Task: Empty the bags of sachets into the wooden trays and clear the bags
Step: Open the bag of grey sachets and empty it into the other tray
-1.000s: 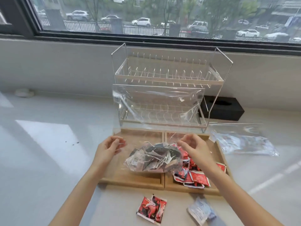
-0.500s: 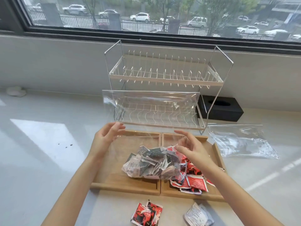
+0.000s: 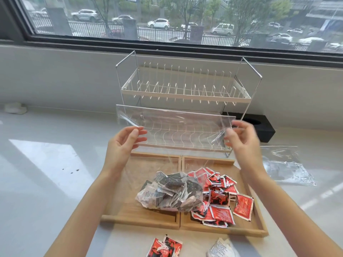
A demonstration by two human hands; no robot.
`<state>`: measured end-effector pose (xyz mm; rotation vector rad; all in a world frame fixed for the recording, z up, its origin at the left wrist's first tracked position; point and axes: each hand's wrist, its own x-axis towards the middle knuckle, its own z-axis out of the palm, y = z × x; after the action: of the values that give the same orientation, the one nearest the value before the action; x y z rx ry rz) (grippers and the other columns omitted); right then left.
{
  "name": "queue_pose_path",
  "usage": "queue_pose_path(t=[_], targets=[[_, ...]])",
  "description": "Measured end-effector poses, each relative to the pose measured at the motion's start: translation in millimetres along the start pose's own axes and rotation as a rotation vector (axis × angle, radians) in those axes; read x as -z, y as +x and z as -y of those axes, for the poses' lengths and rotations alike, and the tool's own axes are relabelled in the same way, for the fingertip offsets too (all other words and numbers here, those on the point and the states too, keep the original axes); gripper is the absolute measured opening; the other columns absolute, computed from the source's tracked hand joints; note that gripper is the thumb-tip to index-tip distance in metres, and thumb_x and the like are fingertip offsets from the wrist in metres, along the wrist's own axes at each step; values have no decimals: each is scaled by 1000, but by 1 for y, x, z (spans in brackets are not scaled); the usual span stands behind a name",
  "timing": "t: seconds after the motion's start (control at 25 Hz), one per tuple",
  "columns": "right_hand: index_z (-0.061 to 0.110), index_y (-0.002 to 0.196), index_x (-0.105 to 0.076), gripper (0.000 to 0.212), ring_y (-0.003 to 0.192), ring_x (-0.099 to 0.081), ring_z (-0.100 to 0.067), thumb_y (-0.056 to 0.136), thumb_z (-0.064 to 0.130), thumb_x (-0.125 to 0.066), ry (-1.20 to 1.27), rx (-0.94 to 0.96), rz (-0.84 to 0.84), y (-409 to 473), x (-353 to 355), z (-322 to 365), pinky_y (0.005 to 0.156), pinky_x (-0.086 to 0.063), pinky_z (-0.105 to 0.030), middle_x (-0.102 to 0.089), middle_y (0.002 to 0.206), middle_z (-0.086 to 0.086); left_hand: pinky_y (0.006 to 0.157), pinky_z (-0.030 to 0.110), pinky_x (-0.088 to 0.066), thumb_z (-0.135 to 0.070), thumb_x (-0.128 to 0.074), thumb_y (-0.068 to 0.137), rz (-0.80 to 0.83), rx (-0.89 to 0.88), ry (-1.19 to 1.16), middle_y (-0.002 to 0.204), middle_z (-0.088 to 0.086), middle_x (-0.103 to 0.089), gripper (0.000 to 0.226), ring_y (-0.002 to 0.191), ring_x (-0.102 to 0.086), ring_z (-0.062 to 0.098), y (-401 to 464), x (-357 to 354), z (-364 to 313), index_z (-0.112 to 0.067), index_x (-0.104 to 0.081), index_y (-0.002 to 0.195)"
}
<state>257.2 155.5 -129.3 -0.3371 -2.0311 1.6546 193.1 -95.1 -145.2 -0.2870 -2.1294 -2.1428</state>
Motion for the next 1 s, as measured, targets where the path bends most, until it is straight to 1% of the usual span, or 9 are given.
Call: queue_pose_path(t=[0.08, 0.16, 0.24, 0.36, 0.44, 0.52, 0.68, 0.88, 1.0], targets=[[21, 110, -47, 22, 84, -54, 1, 90, 13, -50, -53, 176, -142, 15, 0, 26, 78, -45, -11, -54, 91, 9, 68, 10, -50, -18, -47, 91, 29, -32, 21, 75, -20, -72, 17, 74, -67, -1, 0, -5, -3, -23, -63, 87], [21, 107, -50, 19, 87, -54, 5, 91, 11, -48, -109, 333, -98, 27, -8, 55, 79, -44, -6, -57, 96, 8, 66, 8, -47, -16, -47, 91, 69, -67, 44, 76, -15, -73, 18, 74, -67, 0, -2, -12, -7, -21, -64, 87], [21, 103, -55, 17, 91, -58, -2, 92, 12, -46, -183, 404, 107, 37, -24, 75, 83, -47, -12, -60, 95, 9, 65, 7, -46, -16, -47, 91, 104, -106, 60, 81, -8, -71, 18, 74, -67, 0, -4, -19, -12, -20, -64, 87], [21, 104, -63, 24, 98, -62, -8, 95, 22, -41, -384, 321, 532, 47, -54, 90, 94, -48, -29, -67, 97, 8, 66, 8, -46, -20, -48, 90, 140, -153, 78, 83, -8, -70, 17, 76, -68, 3, -6, -25, -18, -21, -65, 88], [17, 107, -65, 31, 95, -64, -8, 96, 29, -38, -519, 265, 736, 48, -67, 93, 95, -47, -30, -69, 97, 5, 67, 10, -47, -20, -47, 90, 150, -162, 101, 85, -9, -70, 17, 78, -68, 4, -6, -27, -20, -20, -65, 90], [13, 107, -66, 36, 89, -67, -11, 96, 32, -37, -531, 226, 861, 44, -73, 91, 89, -50, -27, -71, 95, 2, 68, 11, -47, -15, -46, 92, 149, -167, 98, 86, -8, -70, 19, 78, -68, 4, -6, -26, -21, -21, -63, 89], [15, 104, -66, 33, 86, -69, -11, 95, 32, -39, -462, 193, 909, 37, -73, 88, 82, -51, -26, -72, 96, -2, 69, 15, -49, -16, -45, 93, 126, -159, 105, 78, -20, -70, 23, 76, -68, 4, -5, -23, -20, -27, -63, 83], [18, 97, -65, 23, 90, -69, -10, 93, 31, -46, -447, 135, 960, 36, -71, 89, 86, -51, -29, -72, 97, 2, 67, 12, -48, -17, -53, 89, 76, -187, 93, 76, -11, -70, 15, 73, -66, 3, -7, -24, -23, -26, -63, 83], [18, 95, -64, 20, 88, -69, -11, 91, 31, -49, -424, 125, 952, 35, -71, 89, 85, -52, -29, -72, 94, 1, 69, 14, -50, -17, -54, 88, 52, -192, 69, 76, -13, -70, 13, 75, -67, 4, -7, -22, -25, -26, -63, 83]])
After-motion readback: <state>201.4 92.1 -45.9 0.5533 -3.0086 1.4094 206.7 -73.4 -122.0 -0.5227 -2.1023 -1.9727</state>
